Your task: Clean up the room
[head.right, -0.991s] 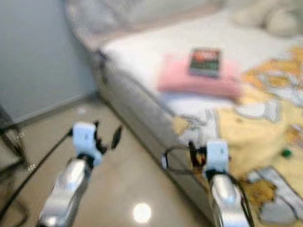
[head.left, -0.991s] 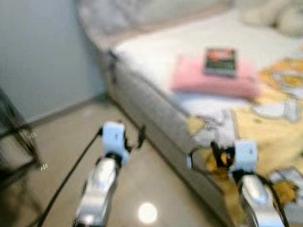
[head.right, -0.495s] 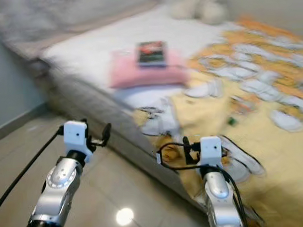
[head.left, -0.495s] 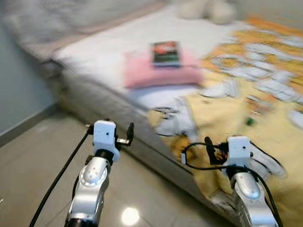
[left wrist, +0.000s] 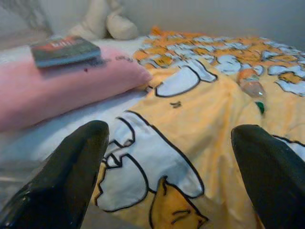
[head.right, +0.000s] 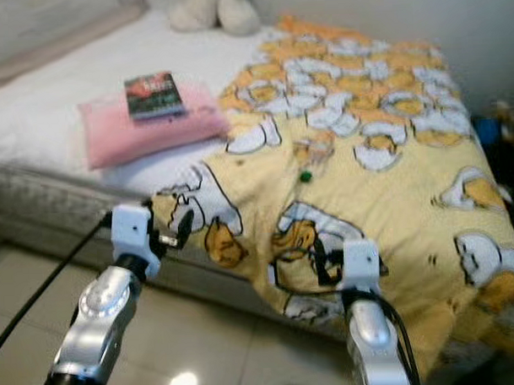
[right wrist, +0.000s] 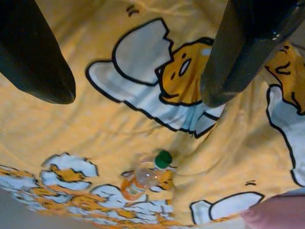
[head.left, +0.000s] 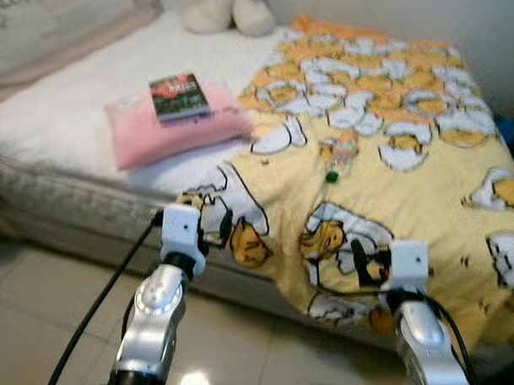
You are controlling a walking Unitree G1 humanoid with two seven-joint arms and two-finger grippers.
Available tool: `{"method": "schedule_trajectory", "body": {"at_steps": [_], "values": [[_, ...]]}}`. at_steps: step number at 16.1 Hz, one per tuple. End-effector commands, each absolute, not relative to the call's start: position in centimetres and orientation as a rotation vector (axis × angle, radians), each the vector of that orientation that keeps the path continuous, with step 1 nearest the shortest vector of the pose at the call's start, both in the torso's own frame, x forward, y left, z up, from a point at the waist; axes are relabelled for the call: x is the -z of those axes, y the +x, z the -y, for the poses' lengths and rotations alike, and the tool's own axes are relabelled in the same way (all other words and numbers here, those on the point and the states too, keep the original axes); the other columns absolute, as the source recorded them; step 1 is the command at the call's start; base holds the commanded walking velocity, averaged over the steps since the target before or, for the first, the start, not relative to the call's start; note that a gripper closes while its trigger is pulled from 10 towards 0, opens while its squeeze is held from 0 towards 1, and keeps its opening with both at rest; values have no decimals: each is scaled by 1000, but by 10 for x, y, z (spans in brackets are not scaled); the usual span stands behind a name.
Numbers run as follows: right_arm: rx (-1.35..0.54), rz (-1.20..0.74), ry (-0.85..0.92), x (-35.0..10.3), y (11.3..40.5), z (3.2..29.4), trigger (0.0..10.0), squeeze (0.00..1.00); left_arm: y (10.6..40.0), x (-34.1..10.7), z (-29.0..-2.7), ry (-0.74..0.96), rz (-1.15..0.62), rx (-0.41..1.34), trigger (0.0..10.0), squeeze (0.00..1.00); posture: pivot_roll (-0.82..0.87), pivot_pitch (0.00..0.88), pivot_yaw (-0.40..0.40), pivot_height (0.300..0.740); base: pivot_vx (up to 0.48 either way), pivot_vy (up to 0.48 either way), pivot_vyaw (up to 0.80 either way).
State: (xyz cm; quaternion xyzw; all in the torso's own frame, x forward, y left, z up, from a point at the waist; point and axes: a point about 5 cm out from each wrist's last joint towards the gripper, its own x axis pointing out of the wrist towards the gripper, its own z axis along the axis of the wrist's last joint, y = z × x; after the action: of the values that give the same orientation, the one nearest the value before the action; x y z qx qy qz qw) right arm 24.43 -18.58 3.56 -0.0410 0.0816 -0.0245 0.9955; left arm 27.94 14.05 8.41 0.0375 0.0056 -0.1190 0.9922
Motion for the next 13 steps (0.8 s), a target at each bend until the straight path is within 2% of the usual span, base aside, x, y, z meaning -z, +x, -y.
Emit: {"method": "schedule_trajectory", "body": {"at_steps": [1, 4, 8, 9, 10, 11, 13], "values": [[74, -86, -90, -47, 246, 188, 10000, 1000, 278, -90, -141, 79, 34, 227, 10000, 0, 30, 0, -11, 727, 0, 0, -681], [78, 37, -118, -75, 254, 188, 10000, 1000, 279, -111, -146, 27, 149, 164, 10000, 0, 28, 0, -19, 727, 0, 0, -681], [77, -17, -80, -68, 260, 188, 10000, 1000, 285, -110, -138, 35, 121, 219, 10000, 0, 30, 0, -18, 727, 0, 0, -691], [50, -37, -87, -64, 258, 184, 10000, 1000, 284, -110, -138, 68, 124, 228, 10000, 0, 28, 0, -15, 727, 259, -401, -738], [25, -35, -100, -63, 256, 180, 10000, 471, 284, -107, -137, 36, 101, 244, 10000, 0, 27, 0, -14, 727, 255, -405, 0], [-4, -35, -88, -62, 254, 175, 10000, 0, 284, -106, -139, 36, 100, 225, 10000, 0, 24, 0, -10, 727, 259, -401, 0], [2, -42, -106, -61, 254, 173, 10000, 0, 286, -102, -140, 79, 76, 178, 10000, 0, 23, 0, -10, 727, 0, 0, 0]]}}
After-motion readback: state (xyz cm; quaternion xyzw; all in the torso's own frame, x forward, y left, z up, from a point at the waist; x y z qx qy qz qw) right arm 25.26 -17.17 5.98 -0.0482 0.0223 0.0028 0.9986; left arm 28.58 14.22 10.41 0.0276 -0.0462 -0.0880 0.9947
